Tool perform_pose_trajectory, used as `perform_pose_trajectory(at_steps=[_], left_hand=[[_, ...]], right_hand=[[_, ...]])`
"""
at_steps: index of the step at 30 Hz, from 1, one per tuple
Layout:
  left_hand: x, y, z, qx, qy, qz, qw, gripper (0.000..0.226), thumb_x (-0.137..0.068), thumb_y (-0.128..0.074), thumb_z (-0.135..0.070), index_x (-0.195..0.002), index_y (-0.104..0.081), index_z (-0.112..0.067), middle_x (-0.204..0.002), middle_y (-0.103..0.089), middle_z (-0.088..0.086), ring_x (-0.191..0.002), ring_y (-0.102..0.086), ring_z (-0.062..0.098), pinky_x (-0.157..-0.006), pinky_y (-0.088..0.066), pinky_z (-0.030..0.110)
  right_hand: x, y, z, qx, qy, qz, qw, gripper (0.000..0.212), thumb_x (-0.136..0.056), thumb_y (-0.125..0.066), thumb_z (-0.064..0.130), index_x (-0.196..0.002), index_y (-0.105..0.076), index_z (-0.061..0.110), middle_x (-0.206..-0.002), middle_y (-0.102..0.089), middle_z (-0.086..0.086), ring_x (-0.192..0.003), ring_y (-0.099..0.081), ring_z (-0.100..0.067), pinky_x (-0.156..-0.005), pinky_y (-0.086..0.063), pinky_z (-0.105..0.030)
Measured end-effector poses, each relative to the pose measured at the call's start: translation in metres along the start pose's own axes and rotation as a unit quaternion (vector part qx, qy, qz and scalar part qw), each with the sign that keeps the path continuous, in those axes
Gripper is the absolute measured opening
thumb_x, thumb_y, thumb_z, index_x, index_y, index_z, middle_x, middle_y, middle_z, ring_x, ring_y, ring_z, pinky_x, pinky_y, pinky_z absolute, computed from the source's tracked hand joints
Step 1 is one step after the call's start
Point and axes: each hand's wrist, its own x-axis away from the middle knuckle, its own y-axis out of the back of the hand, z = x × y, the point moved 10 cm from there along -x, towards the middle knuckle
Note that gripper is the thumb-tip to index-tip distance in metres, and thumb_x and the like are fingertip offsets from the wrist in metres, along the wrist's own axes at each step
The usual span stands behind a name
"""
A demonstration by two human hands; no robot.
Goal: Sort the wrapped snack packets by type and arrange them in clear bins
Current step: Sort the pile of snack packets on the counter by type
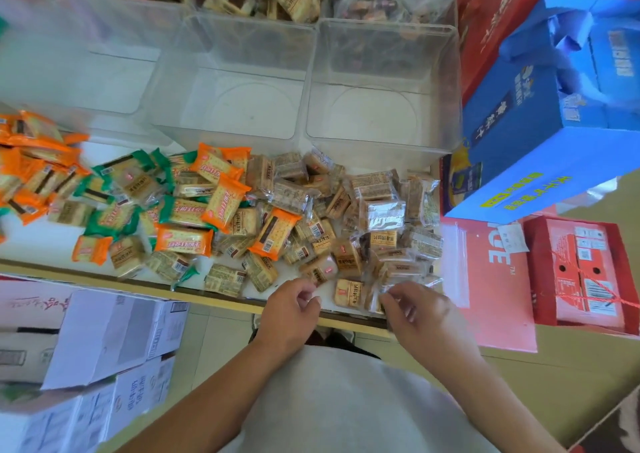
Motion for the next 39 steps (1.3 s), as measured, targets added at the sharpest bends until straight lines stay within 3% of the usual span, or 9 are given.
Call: perform_pose_trajectory(at_steps=[6, 10, 14, 19, 23, 28, 32, 36, 39], left_hand=[[0.0, 0.067, 0.062, 0.038, 0.081, -0.059, 0.994, 0.019, -0.093, -0.072, -0.026, -0.112, -0.07, -0.022, -0.108, -0.067, -0.01, -0.092, -0.064, 0.004, -0.076, -0.049, 0.017], [-0.007, 0.134, 0.111, 0.01, 0.128, -0.141, 0.982, 0.02, -0.09, -0.073, -0.017, -0.109, -0.069, -0.018, -0.112, -0.064, 0.0, -0.086, -0.063, 0.007, -0.076, -0.048, 0.023], [-0.03, 0.157, 0.132, -0.054, 0.133, -0.084, 0.986, 0.04, -0.09, -0.072, -0.031, -0.127, -0.062, -0.02, -0.122, -0.063, 0.0, -0.1, -0.064, 0.017, -0.083, -0.051, 0.03], [-0.049, 0.144, 0.118, -0.235, 0.055, -0.026, 0.97, 0.059, -0.087, -0.067, -0.057, -0.134, -0.047, -0.027, -0.125, -0.056, -0.003, -0.115, -0.057, 0.021, -0.082, -0.053, 0.035], [-0.059, 0.137, 0.131, -0.153, 0.071, -0.009, 0.986, 0.059, -0.085, -0.075, -0.052, -0.131, -0.051, -0.023, -0.123, -0.058, -0.001, -0.117, -0.057, 0.024, -0.085, -0.051, 0.035], [-0.06, 0.146, 0.123, -0.086, 0.067, 0.002, 0.994, 0.039, -0.076, -0.084, -0.046, -0.096, -0.057, -0.027, -0.089, -0.052, -0.008, -0.08, -0.055, 0.012, -0.061, -0.039, 0.027], [-0.049, 0.161, 0.113, -0.014, 0.027, 0.007, 0.999, 0.038, -0.071, -0.086, -0.052, -0.093, -0.062, -0.033, -0.097, -0.054, -0.012, -0.085, -0.058, 0.007, -0.068, -0.044, 0.023], [-0.035, 0.179, 0.084, 0.101, -0.034, 0.06, 0.992, 0.029, -0.073, -0.09, -0.04, -0.094, -0.071, -0.036, -0.088, -0.063, -0.013, -0.085, -0.061, 0.008, -0.073, -0.05, 0.021], [-0.031, 0.176, 0.055, 0.154, -0.02, 0.104, 0.982, 0.049, -0.07, -0.095, -0.029, -0.112, -0.071, -0.036, -0.091, -0.066, -0.024, -0.089, -0.065, 0.004, -0.079, -0.055, 0.021]], right_hand=[[-0.035, -0.132, 0.076, -0.086, -0.042, 0.21, 0.973, 0.014, -0.096, -0.063, 0.041, -0.102, -0.07, 0.031, -0.089, -0.067, 0.016, -0.082, -0.061, -0.001, -0.081, -0.055, -0.028], [-0.054, -0.179, 0.091, -0.042, -0.08, 0.208, 0.974, 0.031, -0.097, -0.061, 0.043, -0.126, -0.063, 0.031, -0.115, -0.064, 0.014, -0.108, -0.061, -0.006, -0.091, -0.051, -0.026], [-0.058, -0.198, 0.111, -0.054, -0.125, 0.183, 0.974, 0.04, -0.096, -0.064, 0.046, -0.132, -0.058, 0.028, -0.12, -0.065, 0.011, -0.109, -0.062, -0.011, -0.085, -0.051, -0.026], [-0.059, -0.203, 0.121, -0.034, -0.183, 0.134, 0.973, 0.027, -0.093, -0.069, 0.042, -0.109, -0.055, 0.026, -0.096, -0.062, 0.01, -0.077, -0.059, -0.008, -0.06, -0.047, -0.025], [-0.059, -0.203, 0.118, -0.061, -0.212, 0.112, 0.969, 0.027, -0.09, -0.073, 0.04, -0.106, -0.056, 0.025, -0.096, -0.065, 0.011, -0.081, -0.063, -0.009, -0.071, -0.055, -0.032], [-0.051, -0.208, 0.114, -0.12, -0.257, 0.115, 0.952, 0.031, -0.087, -0.076, 0.04, -0.107, -0.056, 0.026, -0.086, -0.068, 0.009, -0.075, -0.065, -0.009, -0.06, -0.05, -0.026], [-0.048, -0.204, 0.124, -0.129, -0.264, 0.118, 0.948, 0.017, -0.084, -0.077, 0.034, -0.09, -0.065, 0.024, -0.08, -0.068, 0.005, -0.07, -0.065, -0.015, -0.06, -0.055, -0.032], [-0.038, -0.192, 0.139, -0.267, -0.24, 0.138, 0.923, 0.021, -0.088, -0.076, 0.031, -0.1, -0.062, 0.021, -0.087, -0.074, 0.005, -0.079, -0.071, -0.015, -0.07, -0.056, -0.032], [-0.03, -0.171, 0.136, -0.303, -0.224, 0.136, 0.916, 0.018, -0.096, -0.068, 0.034, -0.112, -0.063, 0.028, -0.097, -0.074, 0.007, -0.087, -0.072, -0.012, -0.087, -0.059, -0.039]])
